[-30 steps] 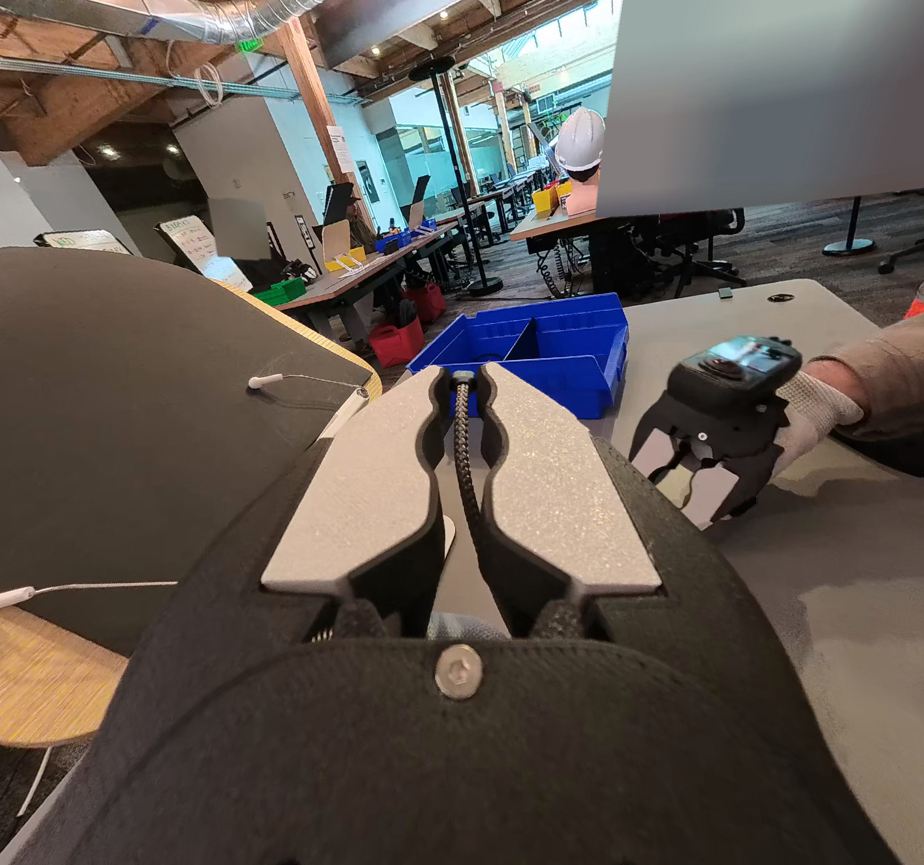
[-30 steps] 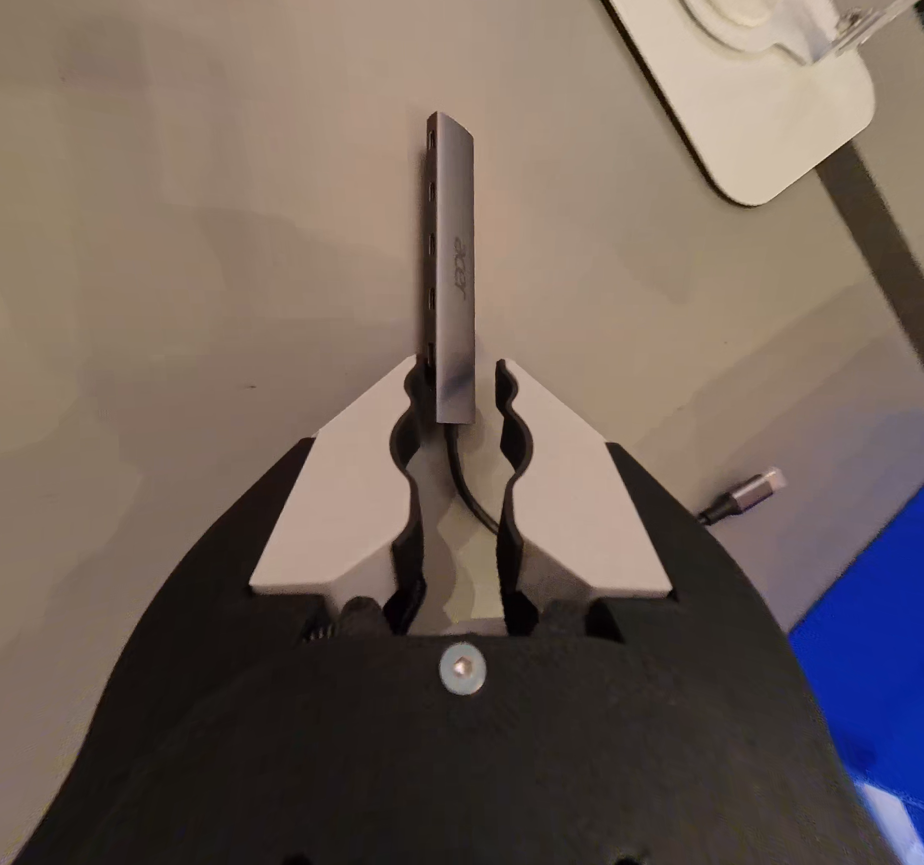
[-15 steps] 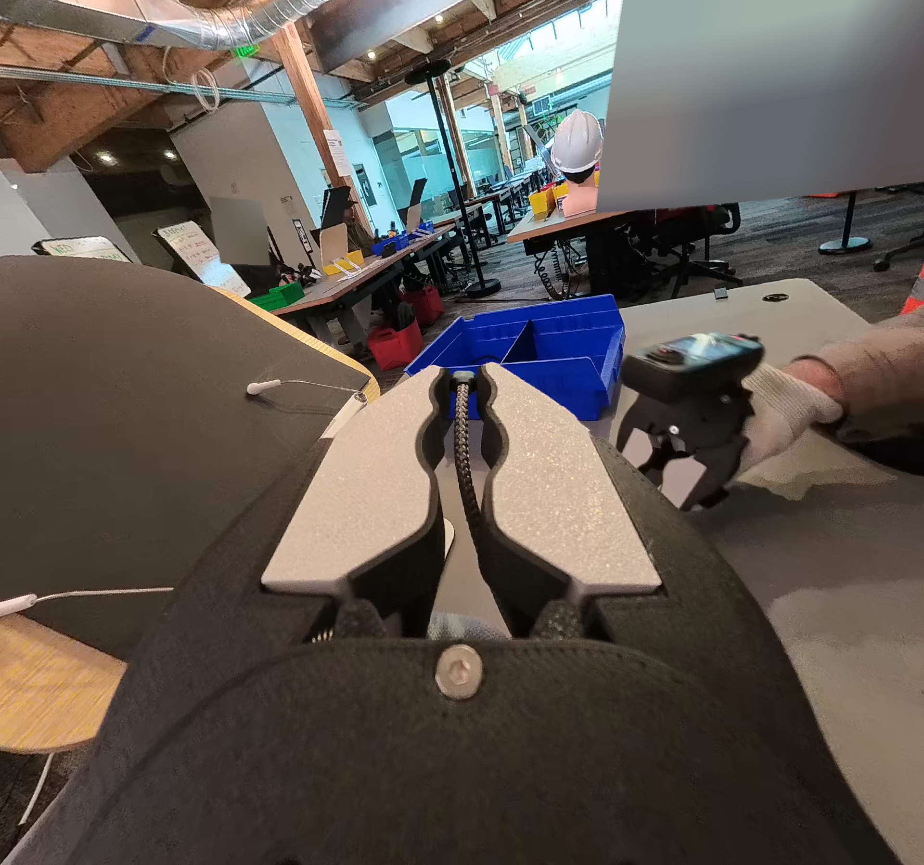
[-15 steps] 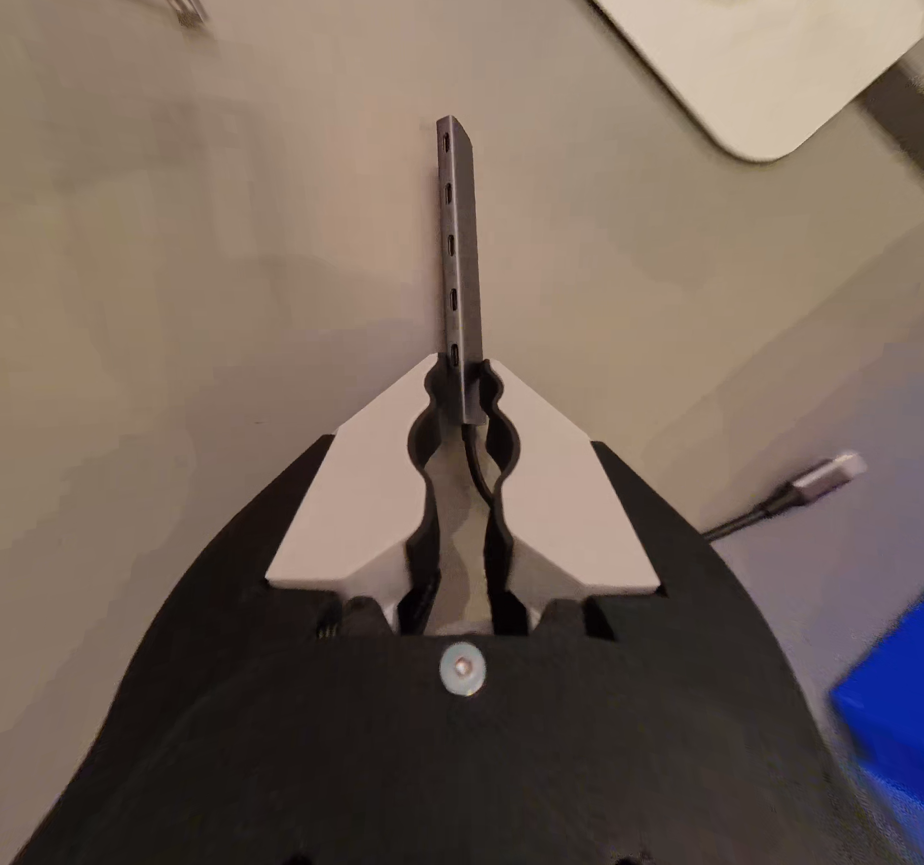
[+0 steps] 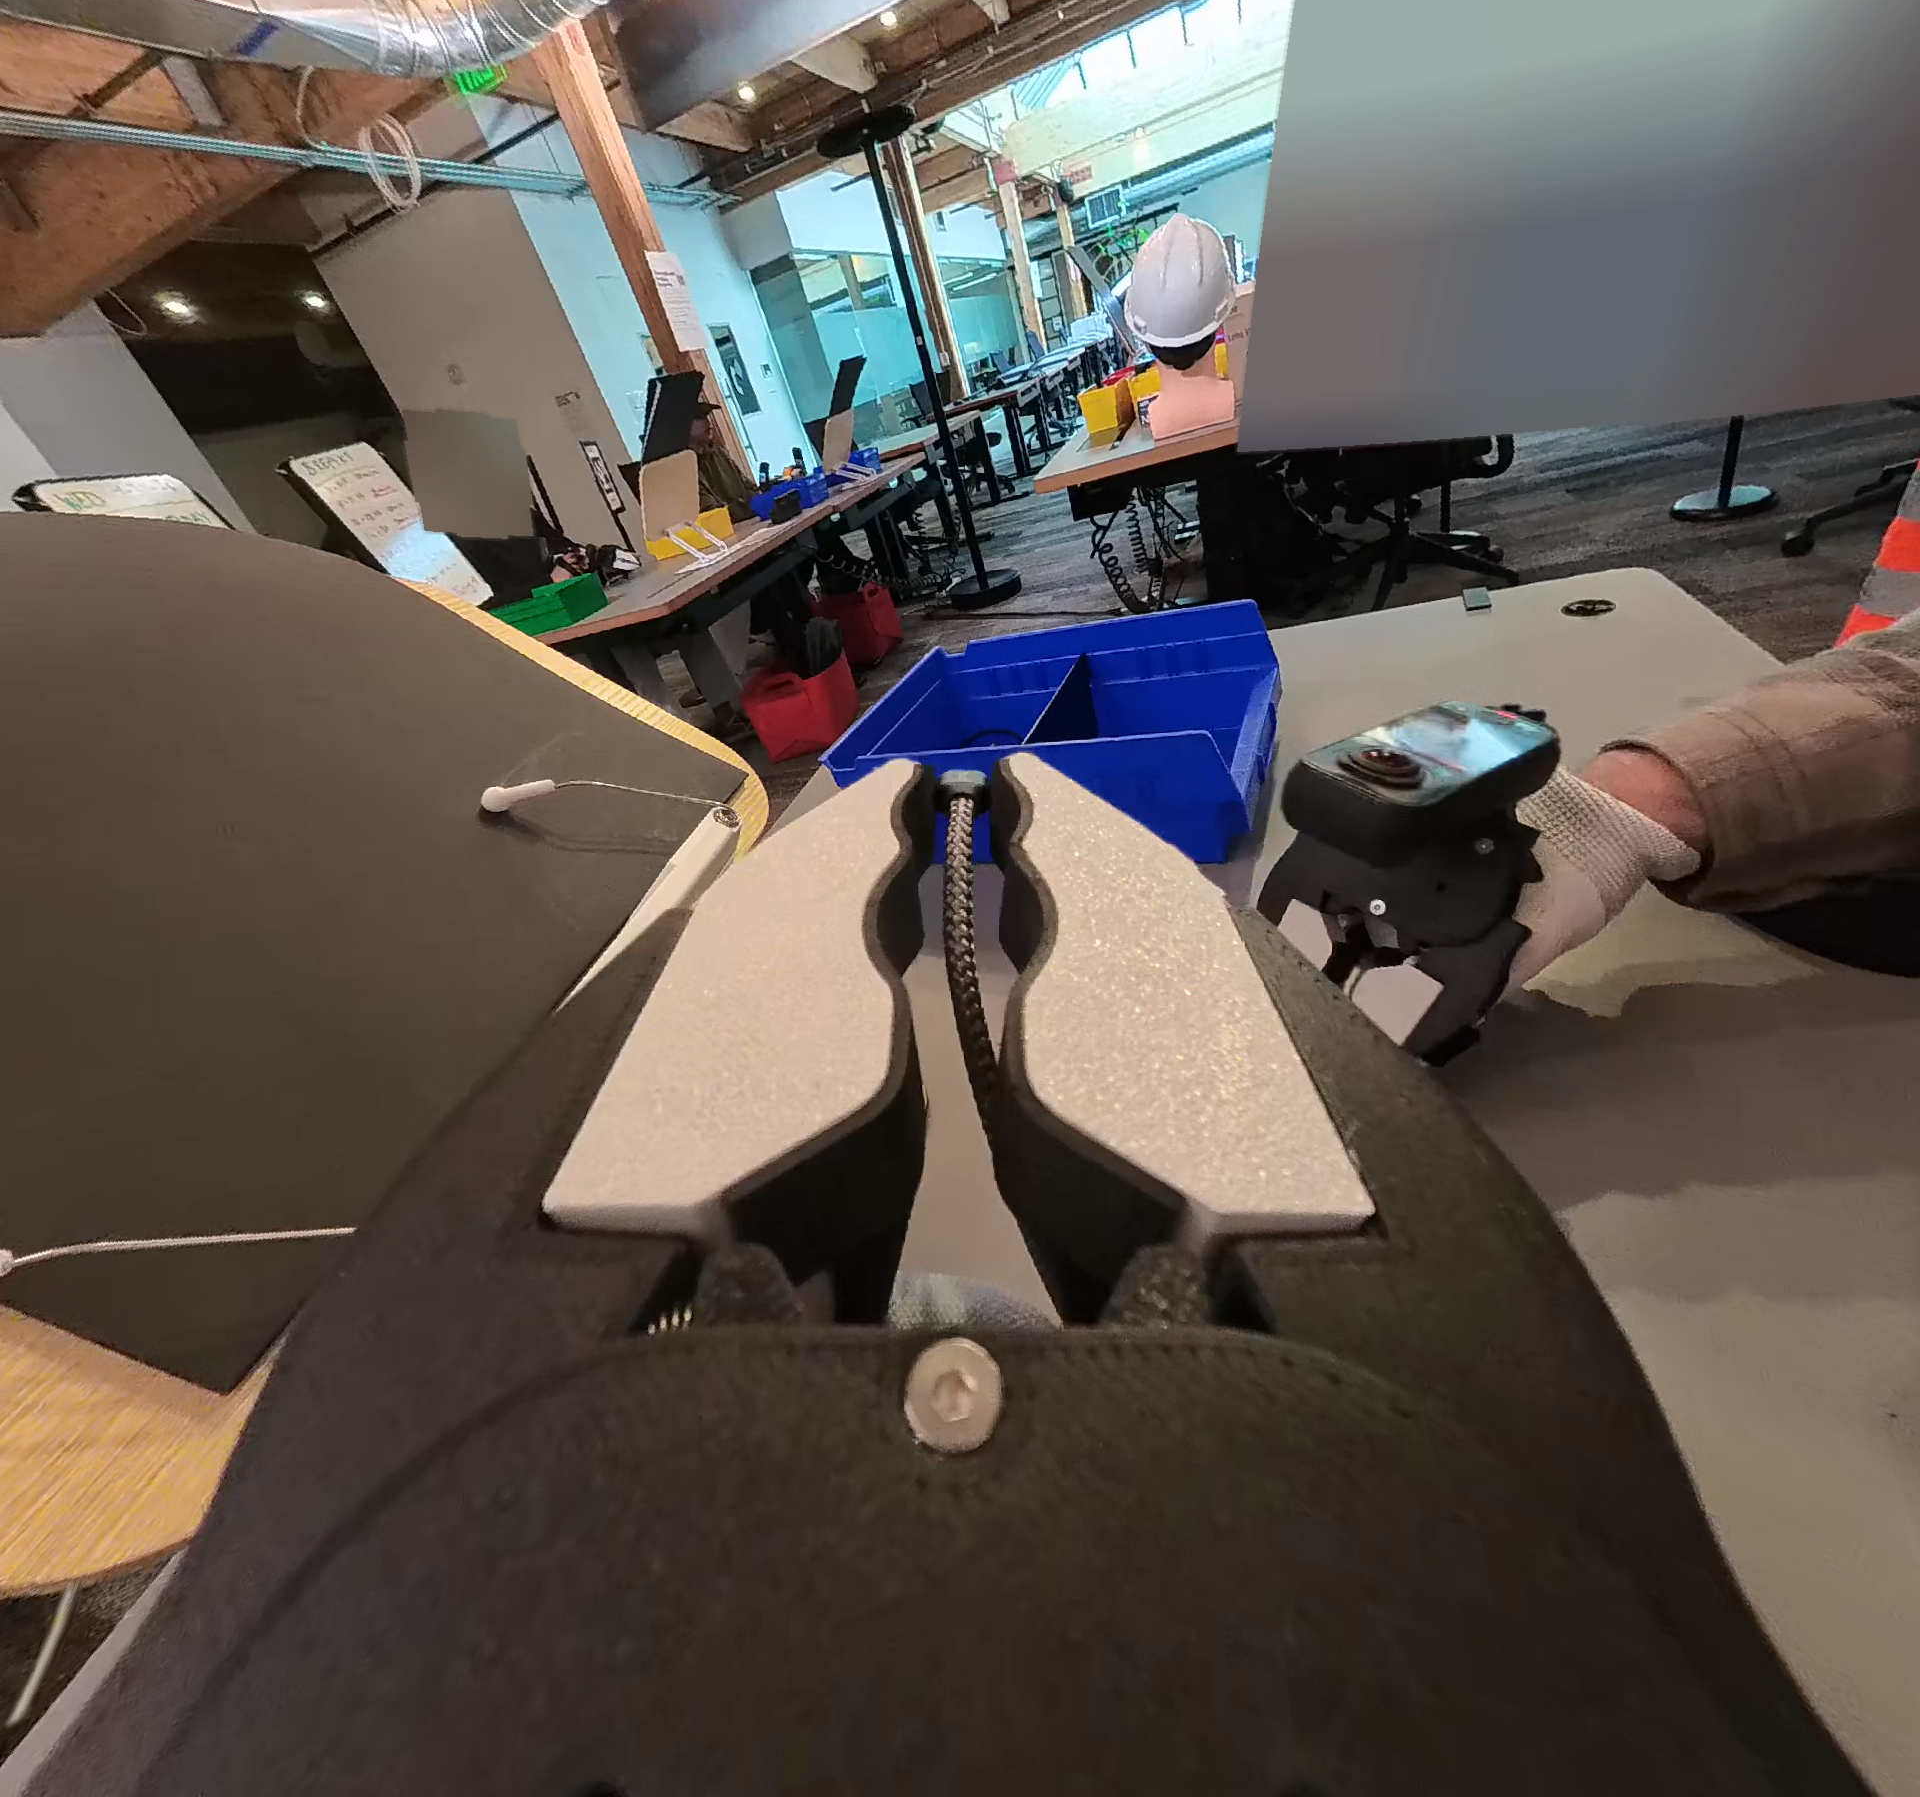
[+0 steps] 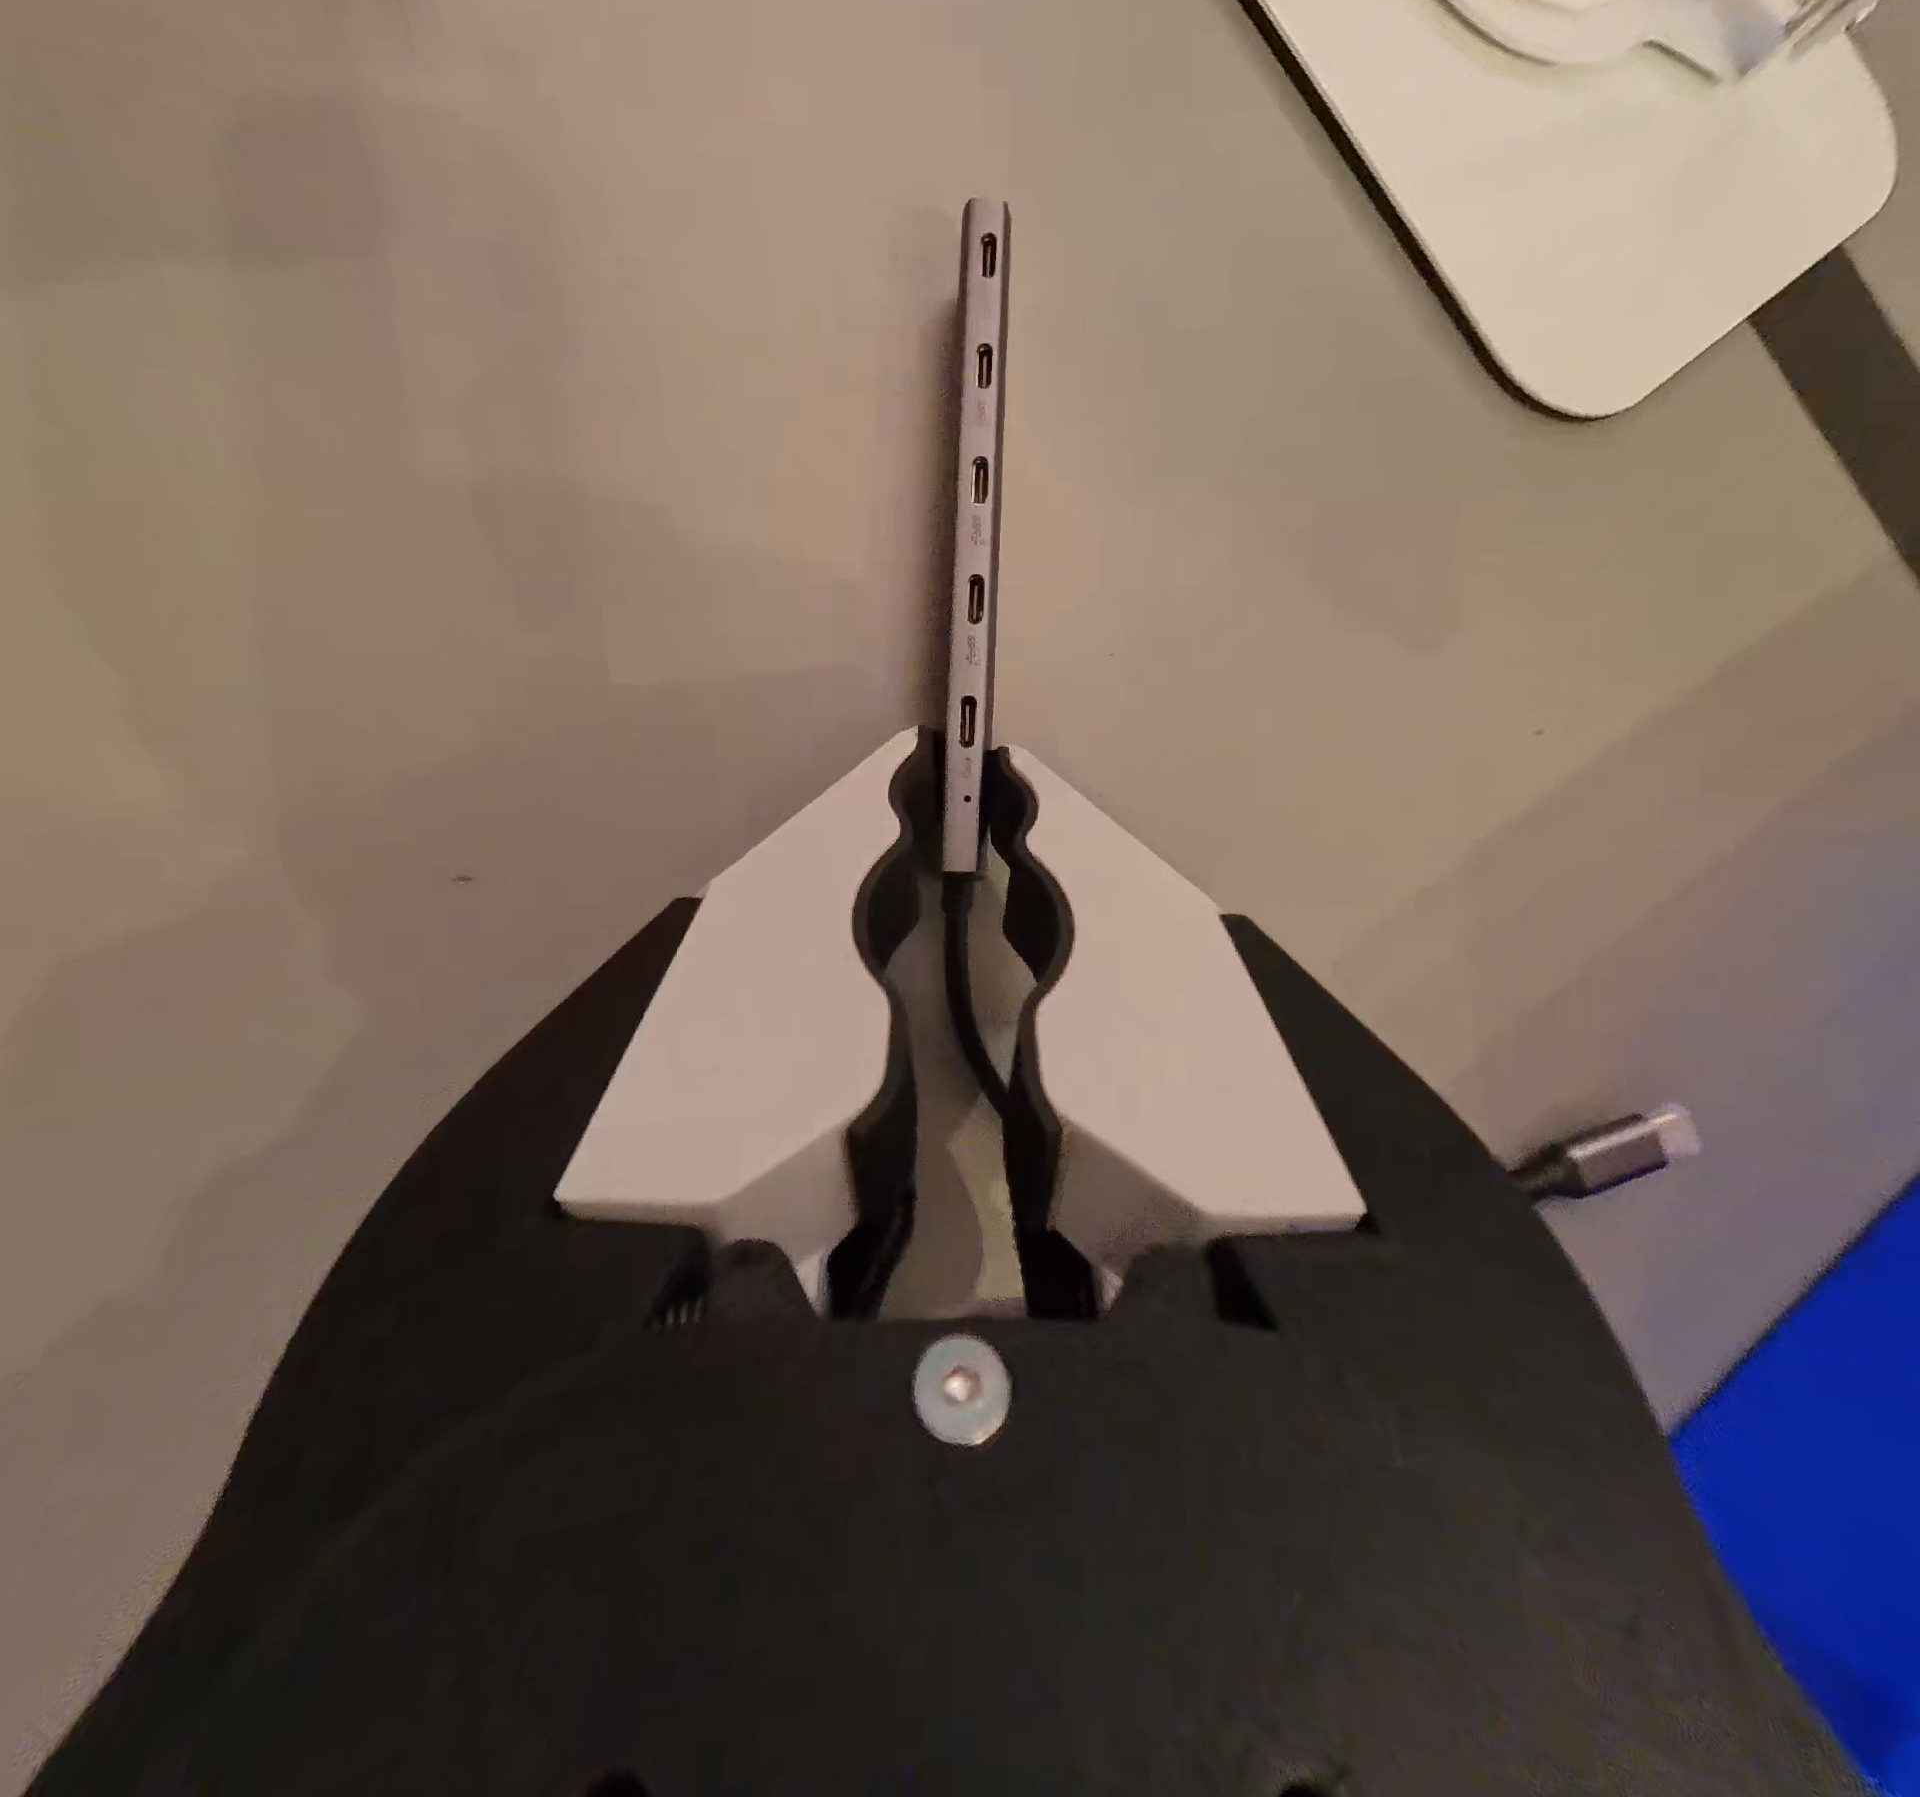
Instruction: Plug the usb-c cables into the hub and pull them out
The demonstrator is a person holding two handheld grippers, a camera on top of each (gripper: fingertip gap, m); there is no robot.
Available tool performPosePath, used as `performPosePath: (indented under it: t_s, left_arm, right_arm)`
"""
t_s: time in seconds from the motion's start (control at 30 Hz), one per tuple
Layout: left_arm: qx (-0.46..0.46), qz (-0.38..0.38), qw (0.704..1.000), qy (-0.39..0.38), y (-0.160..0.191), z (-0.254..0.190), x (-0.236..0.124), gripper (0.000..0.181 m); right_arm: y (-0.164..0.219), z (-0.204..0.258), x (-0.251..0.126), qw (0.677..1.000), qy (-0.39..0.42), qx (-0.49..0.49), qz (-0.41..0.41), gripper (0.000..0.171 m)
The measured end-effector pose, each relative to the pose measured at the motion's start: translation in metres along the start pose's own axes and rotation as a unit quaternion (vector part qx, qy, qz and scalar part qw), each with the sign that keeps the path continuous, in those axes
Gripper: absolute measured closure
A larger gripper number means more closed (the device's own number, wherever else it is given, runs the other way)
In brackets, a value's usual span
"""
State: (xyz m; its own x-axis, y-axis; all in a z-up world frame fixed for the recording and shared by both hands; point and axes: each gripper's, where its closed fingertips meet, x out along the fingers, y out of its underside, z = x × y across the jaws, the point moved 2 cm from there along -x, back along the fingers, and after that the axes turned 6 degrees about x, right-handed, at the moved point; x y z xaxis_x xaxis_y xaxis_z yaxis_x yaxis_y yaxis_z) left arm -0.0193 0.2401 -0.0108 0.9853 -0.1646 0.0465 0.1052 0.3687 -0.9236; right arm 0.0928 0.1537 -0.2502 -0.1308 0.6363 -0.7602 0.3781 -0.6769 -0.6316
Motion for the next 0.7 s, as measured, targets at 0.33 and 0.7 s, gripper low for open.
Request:
performPosePath:
  t_s: [0.33, 0.7]
  left_arm:
    - [0.001, 0.018, 0.999, -0.033, 0.005, 0.008, 0.009, 0.171]
    - [-0.003, 0.047, 0.996, -0.078, -0.001, 0.009, 0.034, 0.171]
  right_arm:
    - [-0.042, -0.036, -0.027, 0.979, 0.164, -0.119, -0.037, 0.163]
    - [-0.146, -0.099, -0.106, 0.893, 0.314, -0.314, -0.071, 0.163]
